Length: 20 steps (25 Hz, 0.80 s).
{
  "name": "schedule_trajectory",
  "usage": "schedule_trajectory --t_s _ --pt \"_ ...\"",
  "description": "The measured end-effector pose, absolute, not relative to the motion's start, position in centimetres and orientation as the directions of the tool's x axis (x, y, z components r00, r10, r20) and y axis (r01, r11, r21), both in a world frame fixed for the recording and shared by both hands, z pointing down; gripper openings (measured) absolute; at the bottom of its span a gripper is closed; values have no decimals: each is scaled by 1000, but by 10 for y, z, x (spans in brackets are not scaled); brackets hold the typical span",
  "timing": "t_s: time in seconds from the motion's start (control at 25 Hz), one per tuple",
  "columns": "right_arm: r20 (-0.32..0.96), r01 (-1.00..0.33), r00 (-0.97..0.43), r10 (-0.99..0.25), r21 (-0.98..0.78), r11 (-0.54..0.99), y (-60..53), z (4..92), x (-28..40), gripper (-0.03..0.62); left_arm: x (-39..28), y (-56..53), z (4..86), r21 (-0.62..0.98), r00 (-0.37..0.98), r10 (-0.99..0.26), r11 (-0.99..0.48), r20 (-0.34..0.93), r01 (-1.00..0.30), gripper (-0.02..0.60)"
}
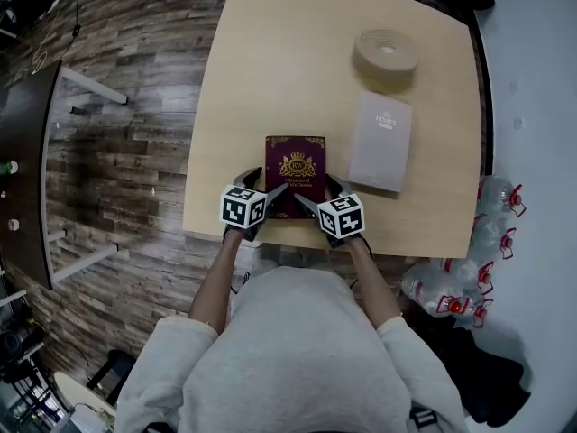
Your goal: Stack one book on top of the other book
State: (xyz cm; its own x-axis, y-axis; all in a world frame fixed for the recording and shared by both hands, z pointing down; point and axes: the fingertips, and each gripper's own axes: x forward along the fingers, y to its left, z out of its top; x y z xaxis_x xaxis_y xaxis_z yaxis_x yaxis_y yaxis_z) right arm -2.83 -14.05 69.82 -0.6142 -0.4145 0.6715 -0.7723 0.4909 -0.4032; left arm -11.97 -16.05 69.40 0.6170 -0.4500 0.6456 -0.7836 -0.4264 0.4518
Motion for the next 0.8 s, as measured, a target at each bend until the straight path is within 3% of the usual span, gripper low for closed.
schedule_trajectory --t_s 0.8 --pt "693 -761 -634 -343 -482 434 -139 705 -32 437 -110 -156 700 536 653 -397 -374 645 -757 370"
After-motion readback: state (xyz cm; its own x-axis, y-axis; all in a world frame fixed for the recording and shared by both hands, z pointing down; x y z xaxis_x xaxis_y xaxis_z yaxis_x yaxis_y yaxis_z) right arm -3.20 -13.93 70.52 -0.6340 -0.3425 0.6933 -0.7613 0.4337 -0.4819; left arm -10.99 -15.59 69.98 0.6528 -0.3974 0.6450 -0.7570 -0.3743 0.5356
